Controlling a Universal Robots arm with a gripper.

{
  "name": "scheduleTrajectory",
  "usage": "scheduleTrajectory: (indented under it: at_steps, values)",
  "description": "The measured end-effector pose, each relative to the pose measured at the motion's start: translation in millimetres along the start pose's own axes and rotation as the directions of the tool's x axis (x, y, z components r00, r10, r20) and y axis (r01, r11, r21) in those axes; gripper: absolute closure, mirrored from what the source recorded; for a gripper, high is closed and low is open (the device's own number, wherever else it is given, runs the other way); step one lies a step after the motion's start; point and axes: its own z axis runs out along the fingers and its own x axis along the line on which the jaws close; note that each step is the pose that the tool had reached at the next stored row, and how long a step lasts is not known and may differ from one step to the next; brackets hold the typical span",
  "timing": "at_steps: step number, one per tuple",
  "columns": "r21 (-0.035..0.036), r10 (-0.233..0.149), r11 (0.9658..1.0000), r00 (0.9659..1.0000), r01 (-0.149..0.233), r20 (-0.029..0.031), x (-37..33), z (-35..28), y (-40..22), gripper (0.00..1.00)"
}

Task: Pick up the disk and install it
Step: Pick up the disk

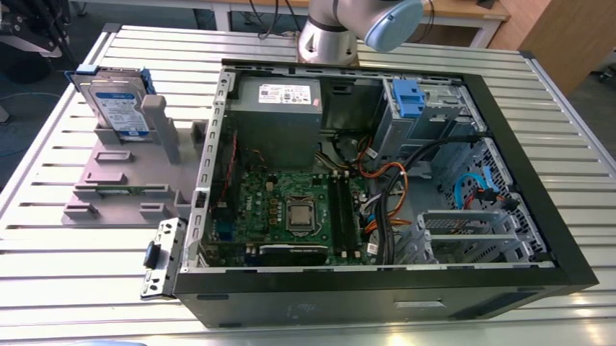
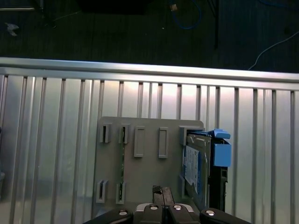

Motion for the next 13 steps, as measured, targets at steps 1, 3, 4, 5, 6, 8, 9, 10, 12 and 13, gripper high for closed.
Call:
scheduleTrajectory:
  at_steps: [1, 3, 4, 5, 6, 8, 9, 10, 12, 13]
  values:
    - [0.0000, -0.001, 1.0000, 1.0000, 0.001, 0.0000, 0.0, 0.0, 0.0, 0.89]
    - [0.0000, -0.004, 1.0000, 1.0000, 0.004, -0.0002, 0.0, 0.0, 0.0, 0.89]
    - [0.0000, -0.005, 1.0000, 1.0000, 0.005, -0.0002, 0.0, 0.0, 0.0, 0.89]
    - [0.0000, -0.006, 1.0000, 1.0000, 0.006, -0.0003, 0.0, 0.0, 0.0, 0.89]
    - [-0.0001, -0.007, 1.0000, 1.0000, 0.007, -0.0003, 0.0, 0.0, 0.0, 0.89]
    - [-0.0002, -0.009, 1.0000, 1.0000, 0.009, -0.0004, 0.0, 0.0, 0.0, 0.89]
    - [-0.0002, -0.010, 1.0000, 1.0000, 0.010, -0.0004, 0.0, 0.0, 0.0, 0.89]
    - [-0.0002, -0.011, 0.9999, 0.9999, 0.011, -0.0005, 0.0, 0.0, 0.0, 0.89]
    - [-0.0003, -0.013, 0.9999, 0.9999, 0.013, -0.0006, 0.0, 0.0, 0.0, 0.89]
    - [-0.0003, -0.014, 0.9999, 0.9999, 0.014, -0.0006, 0.0, 0.0, 0.0, 0.89]
